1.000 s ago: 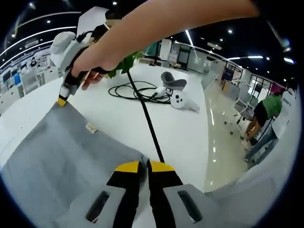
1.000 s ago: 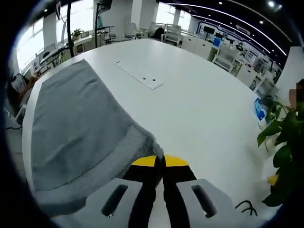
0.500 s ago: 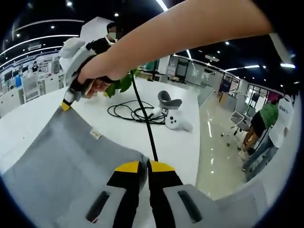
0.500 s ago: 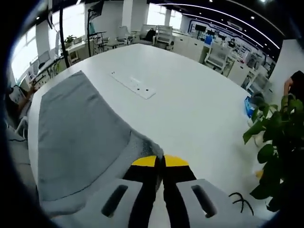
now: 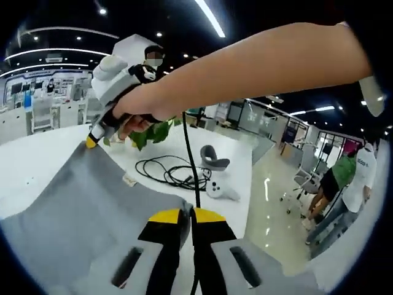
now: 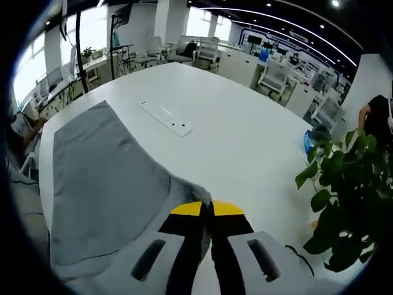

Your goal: Fold the towel on the table until its edges align and the towel forms a compact rectangular stack.

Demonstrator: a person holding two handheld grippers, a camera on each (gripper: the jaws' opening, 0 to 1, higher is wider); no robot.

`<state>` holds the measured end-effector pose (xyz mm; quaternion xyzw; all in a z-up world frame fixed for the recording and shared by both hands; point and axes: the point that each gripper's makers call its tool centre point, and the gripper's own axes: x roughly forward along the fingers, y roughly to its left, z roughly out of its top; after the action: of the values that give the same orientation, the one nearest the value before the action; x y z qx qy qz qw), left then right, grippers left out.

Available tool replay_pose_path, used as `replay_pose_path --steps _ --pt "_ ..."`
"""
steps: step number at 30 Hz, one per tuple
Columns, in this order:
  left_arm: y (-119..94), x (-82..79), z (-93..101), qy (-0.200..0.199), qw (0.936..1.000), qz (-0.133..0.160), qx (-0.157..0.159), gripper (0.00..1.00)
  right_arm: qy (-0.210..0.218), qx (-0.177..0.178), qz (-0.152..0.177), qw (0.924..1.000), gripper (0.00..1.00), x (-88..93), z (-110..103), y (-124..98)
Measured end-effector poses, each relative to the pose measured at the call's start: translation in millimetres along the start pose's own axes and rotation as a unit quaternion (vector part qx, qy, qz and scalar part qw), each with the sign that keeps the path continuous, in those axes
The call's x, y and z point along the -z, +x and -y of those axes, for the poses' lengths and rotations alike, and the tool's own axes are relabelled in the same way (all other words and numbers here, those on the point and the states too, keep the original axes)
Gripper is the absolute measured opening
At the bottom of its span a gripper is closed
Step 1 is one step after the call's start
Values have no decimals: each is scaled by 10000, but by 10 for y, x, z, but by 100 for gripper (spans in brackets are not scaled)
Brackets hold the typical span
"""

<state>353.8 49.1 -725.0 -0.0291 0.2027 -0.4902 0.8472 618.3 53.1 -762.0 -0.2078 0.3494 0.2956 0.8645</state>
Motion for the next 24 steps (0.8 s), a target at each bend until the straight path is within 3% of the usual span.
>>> replay_pose_path --steps 2,8,14,24 --pt "9 -73 41 -64 9999 91 63 6 -194 74 2 9998 1 -34 49 -44" --pt "34 -167 124 28 9996 206 186 6 -104 137 133 9998 1 -174 121 -191" --pt "-91 -358 194 116 9985 428 311 6 -119 254 177 9994 1 -222 164 -365" --pt "-337 -658 120 294 9963 750 306 6 38 386 305 9988 1 -545 145 -465"
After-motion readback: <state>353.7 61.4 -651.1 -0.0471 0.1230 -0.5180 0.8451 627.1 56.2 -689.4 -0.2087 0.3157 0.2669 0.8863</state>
